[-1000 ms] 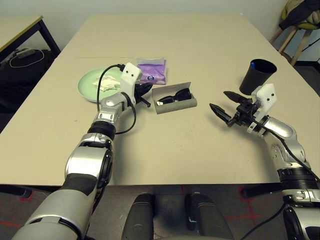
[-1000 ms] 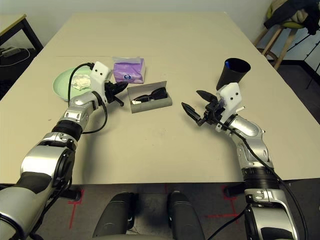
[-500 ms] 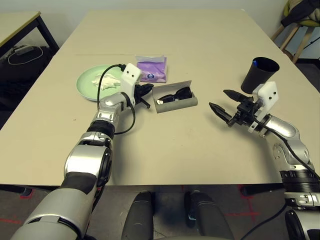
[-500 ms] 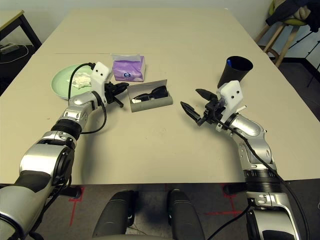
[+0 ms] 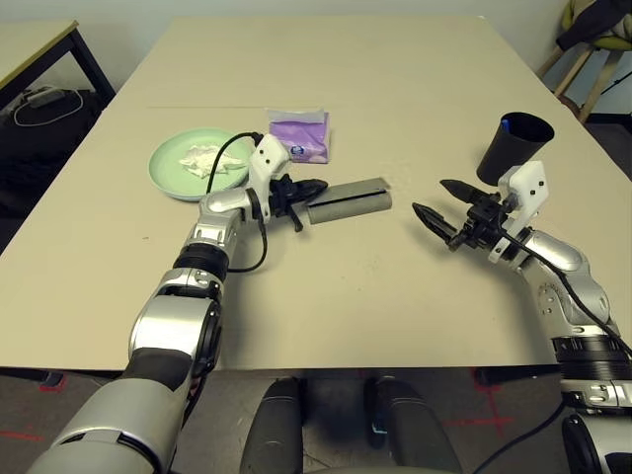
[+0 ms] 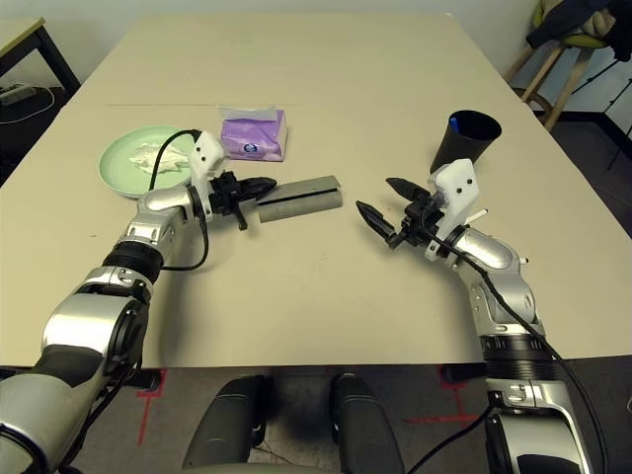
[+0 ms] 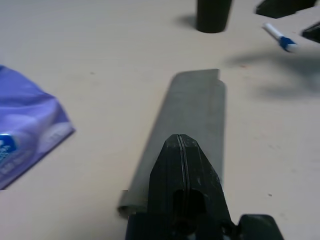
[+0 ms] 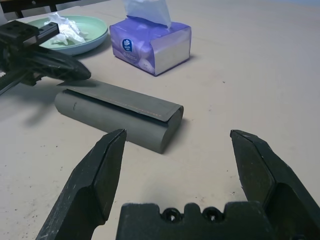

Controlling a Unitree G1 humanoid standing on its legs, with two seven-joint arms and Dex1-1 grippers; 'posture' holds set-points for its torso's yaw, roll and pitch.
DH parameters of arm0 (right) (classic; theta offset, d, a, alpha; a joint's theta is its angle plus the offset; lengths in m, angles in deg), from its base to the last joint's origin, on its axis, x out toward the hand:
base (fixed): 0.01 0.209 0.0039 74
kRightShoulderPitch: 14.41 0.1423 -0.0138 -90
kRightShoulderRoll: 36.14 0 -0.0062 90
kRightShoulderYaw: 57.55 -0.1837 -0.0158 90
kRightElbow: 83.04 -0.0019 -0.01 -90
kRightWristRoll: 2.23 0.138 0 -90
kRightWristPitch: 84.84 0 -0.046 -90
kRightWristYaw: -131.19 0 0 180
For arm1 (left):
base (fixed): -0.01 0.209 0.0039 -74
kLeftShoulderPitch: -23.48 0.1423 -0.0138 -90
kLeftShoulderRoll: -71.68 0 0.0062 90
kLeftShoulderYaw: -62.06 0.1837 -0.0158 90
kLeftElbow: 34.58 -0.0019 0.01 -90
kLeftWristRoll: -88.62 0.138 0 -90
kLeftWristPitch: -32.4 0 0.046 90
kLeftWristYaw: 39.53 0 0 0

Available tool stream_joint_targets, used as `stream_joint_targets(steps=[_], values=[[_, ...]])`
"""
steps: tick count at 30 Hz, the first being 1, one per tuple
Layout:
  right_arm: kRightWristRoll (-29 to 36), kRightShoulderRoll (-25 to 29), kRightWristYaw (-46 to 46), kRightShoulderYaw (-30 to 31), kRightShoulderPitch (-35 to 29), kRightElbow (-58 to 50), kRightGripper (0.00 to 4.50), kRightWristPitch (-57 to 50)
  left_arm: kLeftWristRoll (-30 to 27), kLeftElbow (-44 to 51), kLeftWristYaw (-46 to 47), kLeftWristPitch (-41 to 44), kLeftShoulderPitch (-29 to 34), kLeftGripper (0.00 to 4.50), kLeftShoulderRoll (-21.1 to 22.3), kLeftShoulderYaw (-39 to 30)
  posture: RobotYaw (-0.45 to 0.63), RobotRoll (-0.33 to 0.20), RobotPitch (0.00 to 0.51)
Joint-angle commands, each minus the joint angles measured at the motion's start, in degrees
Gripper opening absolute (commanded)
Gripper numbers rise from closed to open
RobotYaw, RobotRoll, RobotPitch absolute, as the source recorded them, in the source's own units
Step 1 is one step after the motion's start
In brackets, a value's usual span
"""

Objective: Organize and tidy the items on the table.

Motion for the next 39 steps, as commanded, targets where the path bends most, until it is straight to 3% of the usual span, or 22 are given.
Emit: stream_joint_targets(steps=[1, 15, 21, 24, 27, 34, 39], values=[[-0.18, 0.78, -0.12, 0.75, -0.15, 0.98, 4.50, -0.57, 0.01, 1.73, -2.41, 1.49, 1.48, 0.02, 0.83, 1.28, 0.08, 0.000, 0.156], [-0.72, 0.93, 0.97, 1.09, 2.48, 0.15, 4.50, -0.26, 1.29, 3.69, -5.40, 5.49, 2.96, 0.02, 4.22, 4.32, 0.08, 0.000, 0.144], [0.71, 2.84, -1.86, 1.89, 3.29, -1.13, 4.50, -4.02, -7.22, 11.83, -5.71, 10.99, 2.58, 0.02, 3.22, -1.45, 0.08, 0.000, 0.135], [1.40, 7.56, -6.54, 3.14, 4.73, -0.65, 4.50, -9.22, -11.63, 22.60, -9.18, 18.30, 4.83, 0.64, 3.62, -1.33, 0.10, 0.000, 0.131], [0.82, 13.18, -14.19, 5.01, 7.08, 1.90, 4.50, -9.15, -12.75, 29.70, -8.86, 19.51, 7.69, 1.77, 3.53, -0.32, 0.10, 0.000, 0.129], [-9.06, 29.07, -34.88, 15.02, 11.92, 11.62, 4.50, 2.27, -14.62, 39.72, -8.92, 21.15, 14.38, 4.47, 2.68, 2.34, 0.10, 0.000, 0.122], [-21.62, 37.28, -42.72, 23.73, 15.67, 19.85, 4.50, 15.76, -14.87, 41.81, -8.26, 22.06, 15.81, 4.47, 2.18, 3.31, 0.09, 0.000, 0.116]])
